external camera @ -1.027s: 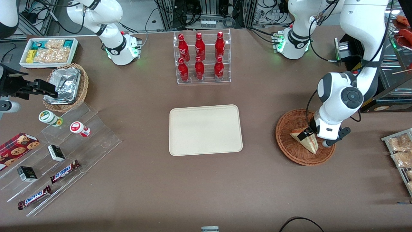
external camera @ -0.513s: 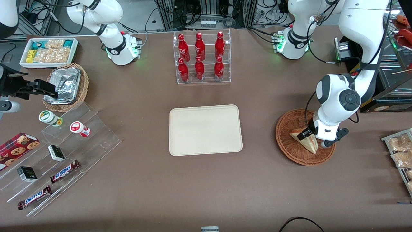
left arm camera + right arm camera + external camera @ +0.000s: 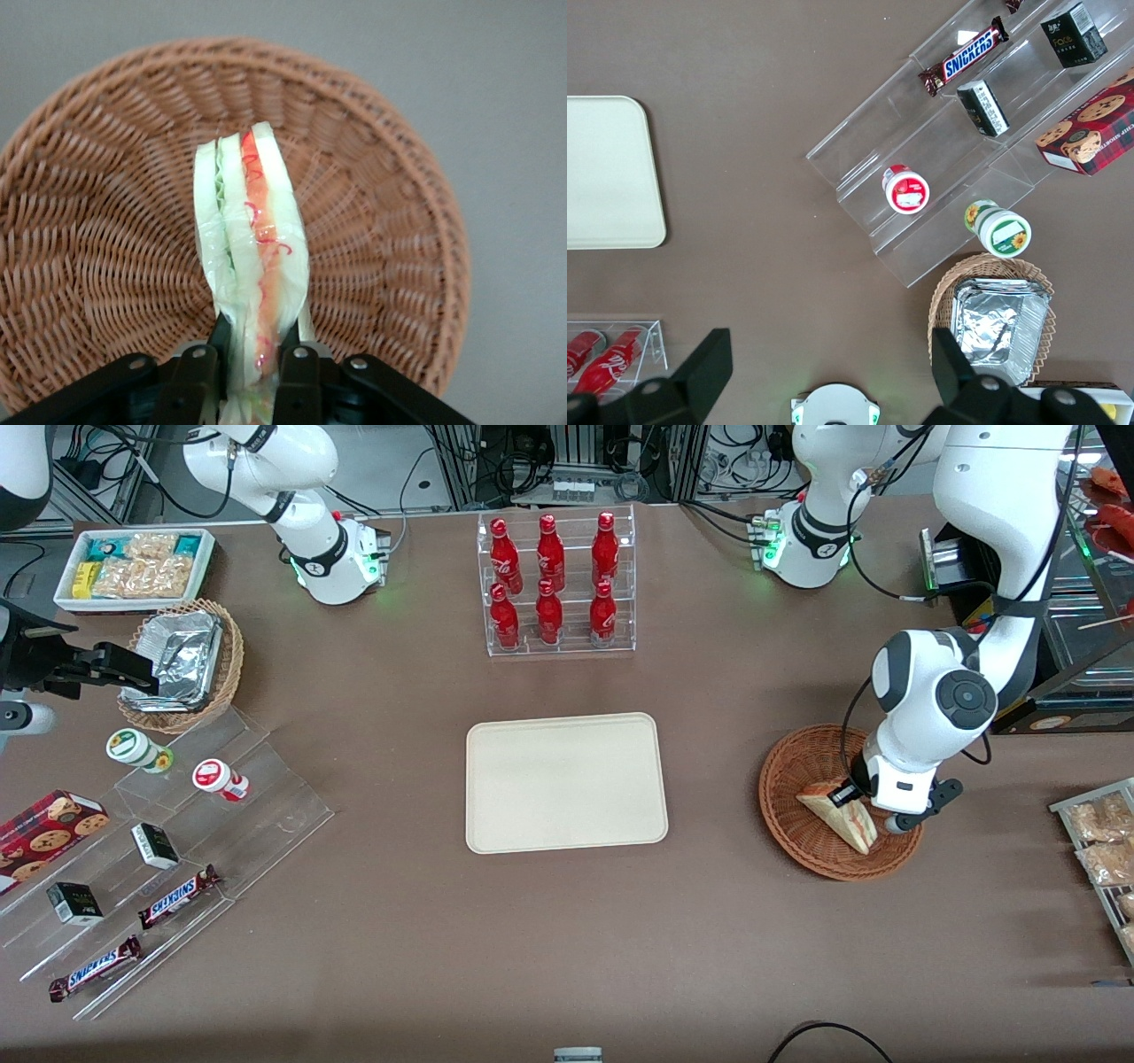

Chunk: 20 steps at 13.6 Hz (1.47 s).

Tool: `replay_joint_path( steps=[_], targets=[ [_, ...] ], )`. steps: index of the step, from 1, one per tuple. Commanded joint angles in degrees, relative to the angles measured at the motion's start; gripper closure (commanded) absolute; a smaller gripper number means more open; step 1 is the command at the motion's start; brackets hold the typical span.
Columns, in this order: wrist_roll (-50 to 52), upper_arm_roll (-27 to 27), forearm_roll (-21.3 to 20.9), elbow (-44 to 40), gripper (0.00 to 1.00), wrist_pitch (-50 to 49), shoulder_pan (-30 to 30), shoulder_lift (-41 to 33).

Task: Place sandwich from basket to tray
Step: 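Lift the sandwich with the left gripper and carry it over the tray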

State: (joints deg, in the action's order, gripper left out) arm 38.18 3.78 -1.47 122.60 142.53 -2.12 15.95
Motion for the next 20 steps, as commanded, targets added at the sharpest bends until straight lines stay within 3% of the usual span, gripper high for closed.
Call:
replay_joint_path(
  steps=[1, 3, 9, 14, 20],
  targets=[
    [0.58, -0.09, -3.70, -5.67, 1.00, -9.59, -0.17, -2.76],
    [0.49, 0.18, -3.98, -13.58, 1.00, -20.31, -0.78, -2.42],
    [0.40, 6.76, -3.01, -27.93, 1.00, -31.60, -0.87, -1.54],
    [1.10, 16.68, -3.10, -30.40, 1.00, -31.97, -0.87, -1.10],
    [1.46, 29.07, -3.54, -35.23, 1.00, -31.70, -0.96, 6.27]
  ],
)
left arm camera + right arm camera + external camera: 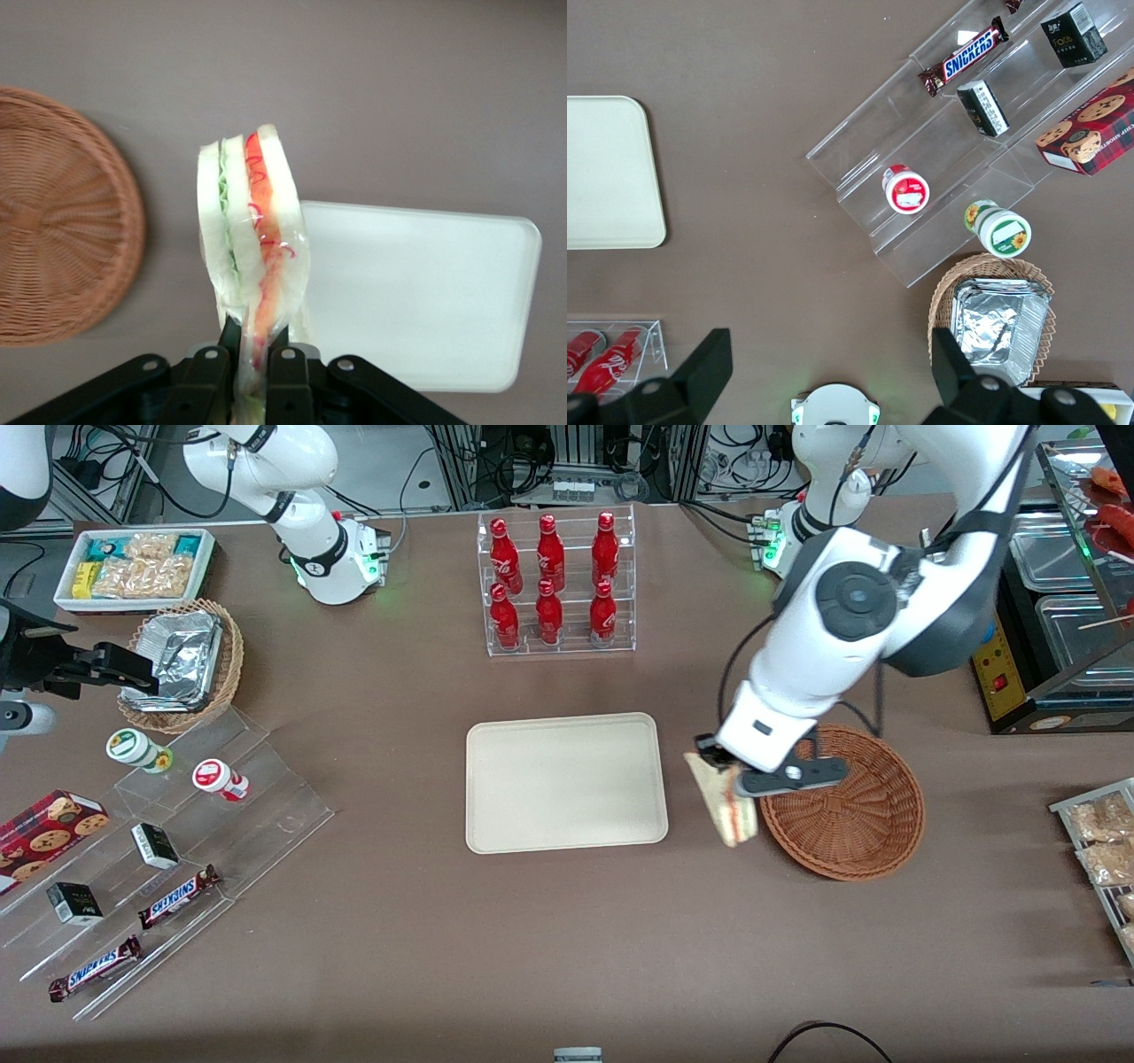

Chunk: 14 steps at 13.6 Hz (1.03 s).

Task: Place sandwich from basket to tray
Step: 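Lift the sandwich with the left gripper and carry it over the tray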

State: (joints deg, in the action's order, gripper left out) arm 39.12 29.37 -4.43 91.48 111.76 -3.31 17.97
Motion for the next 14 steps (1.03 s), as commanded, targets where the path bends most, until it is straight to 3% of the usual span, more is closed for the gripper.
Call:
replay_joint_path(
  steps=[1, 5, 14],
  targets=[
    [0.51, 5.15, -0.67, -4.55, 1.00, -0.93, 0.24, 5.66],
    [0.52, 6.49, -1.90, -6.22, 1.00, -0.23, -5.38, 11.27],
    [3.76, 6.22, -10.68, -6.67, 1.00, 10.13, -13.21, 22.53]
  ],
)
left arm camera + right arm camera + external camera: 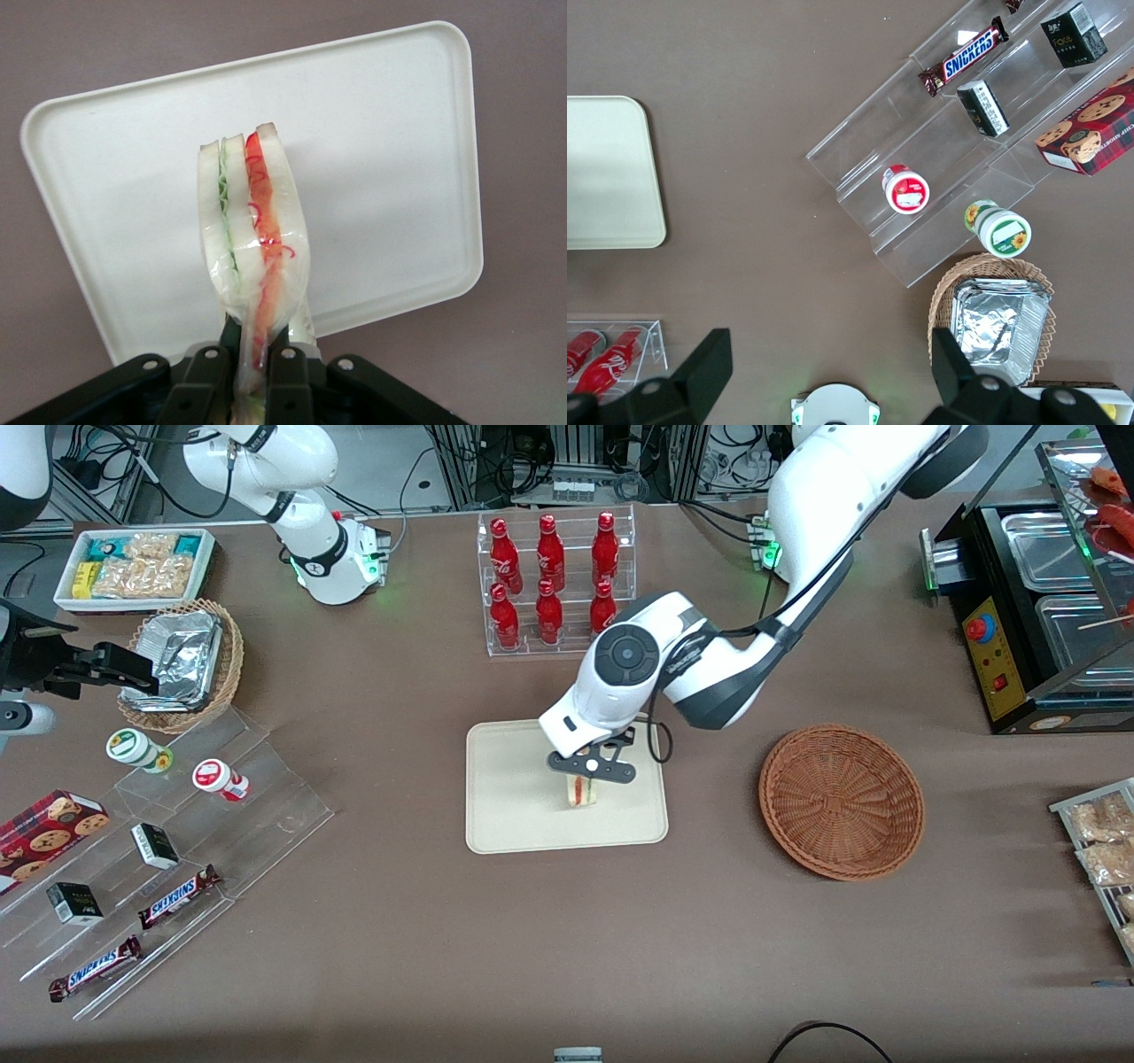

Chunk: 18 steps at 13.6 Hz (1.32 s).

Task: Place sandwich from basket to tray
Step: 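Lower the sandwich onto the tray and open the left gripper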

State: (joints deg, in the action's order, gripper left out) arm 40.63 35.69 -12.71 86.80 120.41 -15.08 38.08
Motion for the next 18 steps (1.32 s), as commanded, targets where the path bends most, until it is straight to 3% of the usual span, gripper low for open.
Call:
replay_joint_path(
  steps=[1, 5, 8, 11, 12, 13, 14, 18],
  targets=[
    [3.65, -0.09, -3.45, -2.07, 1.00, 3.32, -1.62, 3.83],
    [8.22, -0.09, -7.67, -2.16, 1.00, 4.13, -3.46, 7.00],
    [14.64, -1.23, -13.21, -2.25, 1.00, 4.13, -5.57, 9.11],
    [14.74, -1.24, -13.66, -2.25, 1.00, 6.57, -5.66, 10.52],
    [14.74, -1.32, -13.66, -2.25, 0.89, 7.29, -5.75, 10.52],
    [14.74, -1.32, -13.74, -2.16, 0.40, 7.29, -5.75, 10.52],
    [14.48, -1.32, -13.92, -2.16, 0.02, 7.21, -5.75, 10.35],
    [14.65, -1.24, -13.75, -2.33, 0.00, 5.98, -4.96, 8.33]
  ],
)
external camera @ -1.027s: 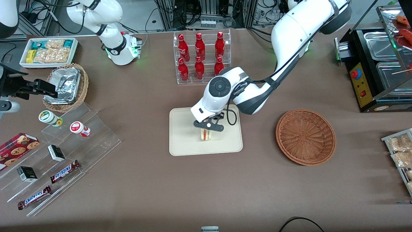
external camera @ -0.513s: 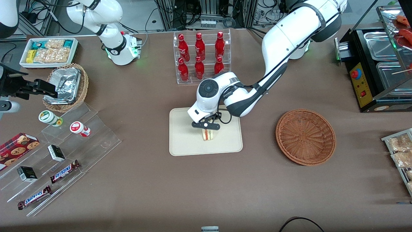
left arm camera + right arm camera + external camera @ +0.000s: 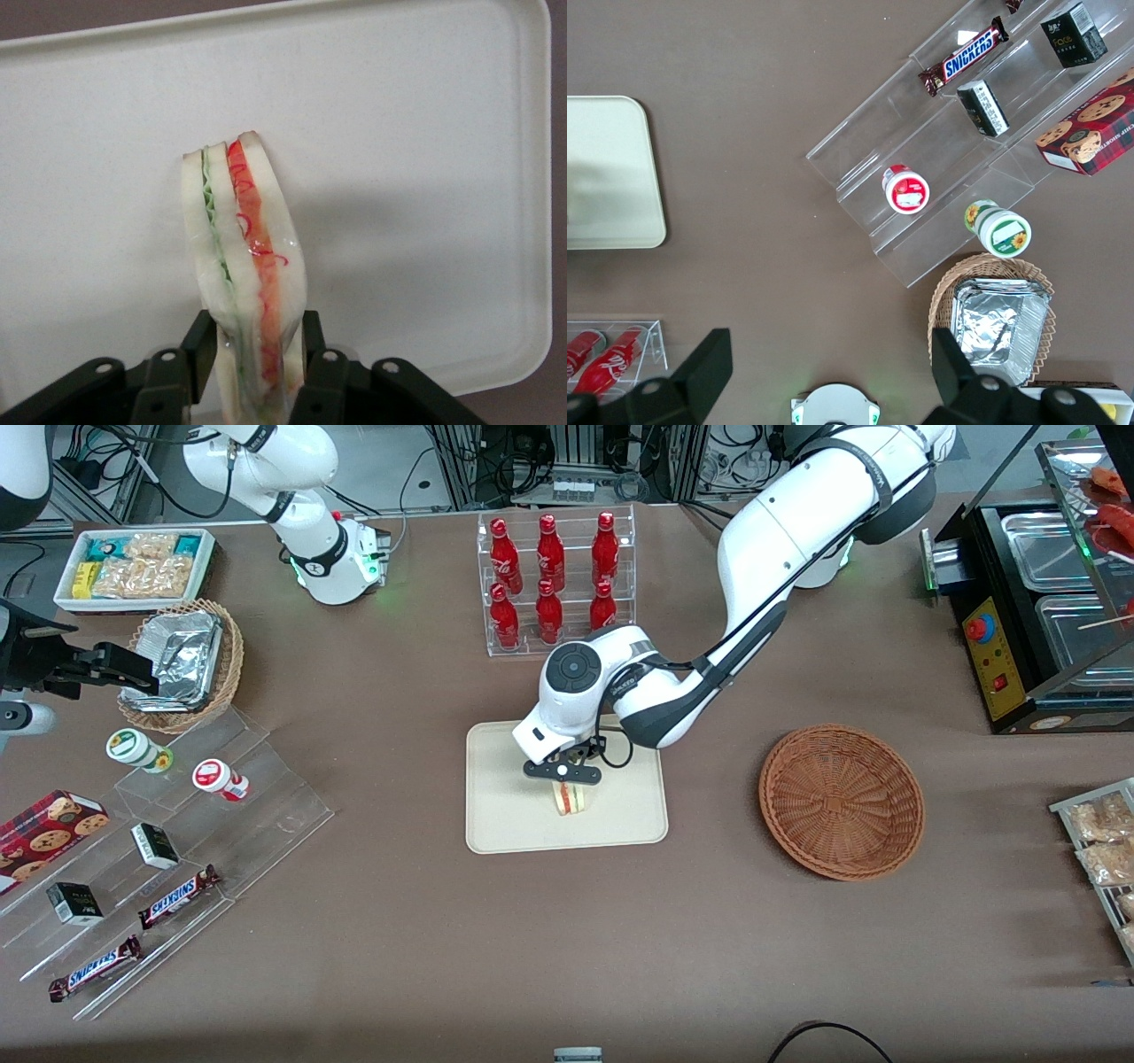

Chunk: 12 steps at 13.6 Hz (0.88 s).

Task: Place sandwich from basket to tray
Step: 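Lower the sandwich onto the tray and open the left gripper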

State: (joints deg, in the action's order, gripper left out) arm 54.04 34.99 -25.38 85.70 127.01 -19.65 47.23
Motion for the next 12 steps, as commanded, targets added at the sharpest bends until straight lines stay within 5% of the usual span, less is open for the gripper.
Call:
replay_joint_path(
  steps=[1, 9, 12],
  targets=[
    [1.24, -0.53, -1.08, -1.23, 0.00, -1.67, -0.39, -1.87],
    [2.39, -0.36, -0.02, -0.79, 0.00, -11.24, 7.68, -16.28],
    [2.91, -0.36, 3.57, -0.18, 0.00, -14.15, 12.77, -21.29]
  ],
)
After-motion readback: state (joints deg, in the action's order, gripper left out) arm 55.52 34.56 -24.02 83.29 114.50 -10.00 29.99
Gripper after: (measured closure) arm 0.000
